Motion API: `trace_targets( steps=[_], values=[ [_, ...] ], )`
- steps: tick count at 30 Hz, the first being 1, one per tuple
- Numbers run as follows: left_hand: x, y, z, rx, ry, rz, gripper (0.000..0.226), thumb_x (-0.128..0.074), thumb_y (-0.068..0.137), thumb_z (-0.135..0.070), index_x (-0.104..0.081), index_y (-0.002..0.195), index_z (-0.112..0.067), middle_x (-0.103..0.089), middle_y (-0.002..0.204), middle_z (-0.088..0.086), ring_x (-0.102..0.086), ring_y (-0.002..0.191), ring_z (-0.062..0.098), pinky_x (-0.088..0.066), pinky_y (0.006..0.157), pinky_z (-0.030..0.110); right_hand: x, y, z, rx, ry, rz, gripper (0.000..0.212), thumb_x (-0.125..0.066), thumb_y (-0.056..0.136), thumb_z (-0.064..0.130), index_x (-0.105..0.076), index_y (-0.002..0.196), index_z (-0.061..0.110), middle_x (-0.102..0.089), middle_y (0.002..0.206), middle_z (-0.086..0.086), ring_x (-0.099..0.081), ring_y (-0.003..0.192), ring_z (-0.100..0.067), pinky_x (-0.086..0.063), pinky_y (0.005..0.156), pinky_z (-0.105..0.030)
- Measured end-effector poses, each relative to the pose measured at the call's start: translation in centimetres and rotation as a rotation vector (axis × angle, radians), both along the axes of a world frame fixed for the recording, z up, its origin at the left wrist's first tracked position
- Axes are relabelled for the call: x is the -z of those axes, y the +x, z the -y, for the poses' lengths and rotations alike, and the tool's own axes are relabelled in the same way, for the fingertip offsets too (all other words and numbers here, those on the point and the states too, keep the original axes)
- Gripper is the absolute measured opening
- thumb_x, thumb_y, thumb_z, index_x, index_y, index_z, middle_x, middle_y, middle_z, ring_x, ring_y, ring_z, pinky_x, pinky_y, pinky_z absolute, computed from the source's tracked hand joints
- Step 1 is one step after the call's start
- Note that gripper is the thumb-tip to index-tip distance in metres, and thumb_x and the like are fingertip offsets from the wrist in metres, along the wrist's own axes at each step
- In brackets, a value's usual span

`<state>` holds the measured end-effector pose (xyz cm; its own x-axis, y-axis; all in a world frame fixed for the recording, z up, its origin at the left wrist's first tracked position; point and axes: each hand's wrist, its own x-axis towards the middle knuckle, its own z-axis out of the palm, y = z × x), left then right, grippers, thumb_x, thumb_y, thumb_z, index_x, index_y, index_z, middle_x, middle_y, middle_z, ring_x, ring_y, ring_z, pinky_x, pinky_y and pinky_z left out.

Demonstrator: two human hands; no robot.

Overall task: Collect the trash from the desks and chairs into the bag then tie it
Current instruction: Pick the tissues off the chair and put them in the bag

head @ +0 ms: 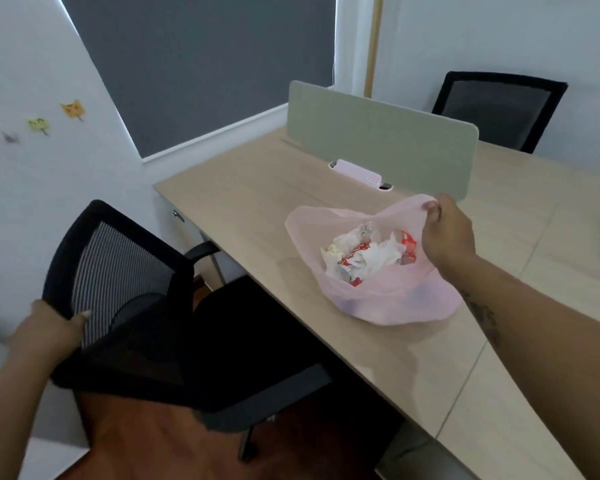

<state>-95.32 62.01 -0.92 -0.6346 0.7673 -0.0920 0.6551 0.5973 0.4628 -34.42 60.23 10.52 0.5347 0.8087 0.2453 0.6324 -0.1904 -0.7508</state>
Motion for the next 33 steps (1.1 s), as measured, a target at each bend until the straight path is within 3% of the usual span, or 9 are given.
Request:
trace_targets(
  steps=[2, 6, 13, 17, 25, 33],
  values=[
    [-4.3, 5.7, 3.7, -0.016, 0.011, 0.037, 0.059, -0.069, 0.093, -0.032, -0.041, 0.127, 0.008, -0.056, 0.123, 0.041, -0.059, 0.109, 0.055, -0.052, 0.091, 0.059, -0.1, -0.6, -0.1, -0.019, 0.0, -0.011, 0.027, -0.031, 0.101, 0.02, -0.056, 0.108, 0.011, -0.062, 0.106, -0.016, -0.055, 0.093, -0.034, -0.04, 0.075, -0.036],
    [-5.5, 11.3, 5.6, -0.041, 0.044, 0.058, 0.059, -0.06, 0.098, -0.026, -0.035, 0.139, 0.009, -0.05, 0.137, 0.037, -0.051, 0.124, 0.053, -0.043, 0.102, 0.054, -0.5, -2.0, 0.1, -0.064, -0.002, -0.024, 0.028, -0.031, 0.101, 0.021, -0.056, 0.108, 0.01, -0.062, 0.108, -0.018, -0.056, 0.096, -0.036, -0.042, 0.077, -0.038],
    [-6.0, 18.0, 6.5, -0.091, 0.109, 0.173, 0.061, -0.053, 0.1, -0.02, -0.027, 0.148, 0.005, -0.048, 0.144, 0.03, -0.05, 0.129, 0.047, -0.043, 0.105, 0.051, -1.3, -2.4, 1.0, -0.07, 0.014, -0.034, 0.029, -0.031, 0.101, 0.019, -0.056, 0.11, 0.008, -0.061, 0.112, -0.021, -0.055, 0.1, -0.036, -0.039, 0.077, -0.037],
    [-5.9, 20.4, 6.7, -0.097, 0.111, 0.231, 0.065, -0.049, 0.101, -0.02, -0.018, 0.153, 0.004, -0.036, 0.153, 0.027, -0.046, 0.133, 0.047, -0.041, 0.11, 0.052, -1.8, -2.5, 0.9, -0.057, 0.015, -0.057, 0.031, -0.03, 0.101, 0.019, -0.056, 0.112, 0.008, -0.061, 0.115, -0.02, -0.054, 0.1, -0.035, -0.039, 0.079, -0.036],
    [-6.0, 25.5, 6.5, -0.129, 0.154, 0.326, 0.055, -0.046, 0.102, -0.016, -0.022, 0.15, -0.001, -0.036, 0.151, 0.025, -0.048, 0.129, 0.047, -0.043, 0.103, 0.051, -2.2, -2.4, 1.6, -0.056, 0.026, -0.061, 0.029, -0.03, 0.101, 0.02, -0.055, 0.11, 0.008, -0.06, 0.111, -0.019, -0.044, 0.086, -0.026, -0.035, 0.073, -0.033],
    [-7.0, 32.3, 7.7, -0.226, 0.217, 0.521, 0.063, -0.041, 0.105, -0.013, -0.01, 0.159, -0.008, -0.026, 0.156, 0.02, -0.05, 0.126, 0.045, -0.043, 0.098, 0.047, -2.8, -2.8, 2.3, -0.069, 0.06, -0.093, 0.027, -0.031, 0.101, 0.02, -0.055, 0.106, 0.007, -0.059, 0.105, -0.016, -0.046, 0.087, -0.027, -0.039, 0.075, -0.036]
  ],
)
